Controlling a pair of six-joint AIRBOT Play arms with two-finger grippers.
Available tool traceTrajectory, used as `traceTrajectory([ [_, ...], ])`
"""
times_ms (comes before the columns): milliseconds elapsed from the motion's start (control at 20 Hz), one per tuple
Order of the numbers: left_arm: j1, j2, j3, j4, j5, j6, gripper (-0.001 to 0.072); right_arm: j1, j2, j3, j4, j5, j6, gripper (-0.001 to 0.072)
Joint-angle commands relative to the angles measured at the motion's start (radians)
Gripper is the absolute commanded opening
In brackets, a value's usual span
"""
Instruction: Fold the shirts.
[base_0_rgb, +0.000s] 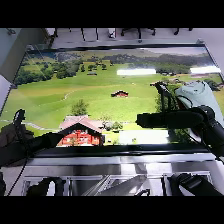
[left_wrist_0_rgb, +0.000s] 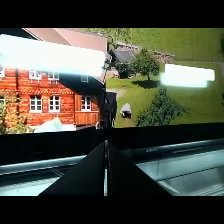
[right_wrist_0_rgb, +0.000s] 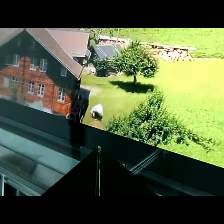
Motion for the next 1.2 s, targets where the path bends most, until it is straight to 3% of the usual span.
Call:
traceTrajectory([
  [0,0.001,0.001,0.034,0.231,-0.041,-0.002,0.0016,0.001,0.001,0.0,-0.001,0.002,0.0,0.0025],
  [200,0.001,0.001,0.062,0.983,-0.078,-0.14,0.0017,0.001,0.001,0.0,0.0,0.002,0.0,0.0025],
  [250,0.002,0.0,0.038,1.098,-0.103,-0.166,0.0253,0.001,0.001,0.0,0.0,0.002,0.0,0.0025],
  [300,0.01,0.0,-0.001,1.167,-0.163,-0.186,0.07,0.001,0.001,0.0,-0.001,0.002,0.0,0.0025],
  [450,0.074,-0.064,-0.113,1.214,-0.306,-0.192,0.0698,0.001,0.001,0.0,-0.001,0.002,0.0,0.0025],
  [700,0.214,-0.417,-0.159,1.212,-0.464,-0.19,0.0698,0.001,0.001,0.0,-0.001,0.002,0.0,0.0025],
  [850,0.234,-0.616,-0.065,1.175,-0.489,-0.191,0.0698,0.001,0.001,0.0,-0.001,0.002,0.0,0.0025],
  [1000,0.233,-0.795,0.052,1.152,-0.429,-0.191,0.0696,0.001,0.001,0.0,0.0,0.002,0.0,0.0025],
  [1050,0.233,-0.839,0.084,1.152,-0.404,-0.191,0.0624,0.001,0.001,0.0,-0.001,0.002,0.0,0.0025],
  [1100,0.233,-0.88,0.118,1.153,-0.373,-0.191,0.0352,0.002,0.001,0.0,-0.001,0.002,0.0,0.0025],
  [1150,0.233,-0.912,0.146,1.153,-0.348,-0.19,0.0147,0.001,0.001,0.0,-0.001,0.002,0.0,0.0025],
])
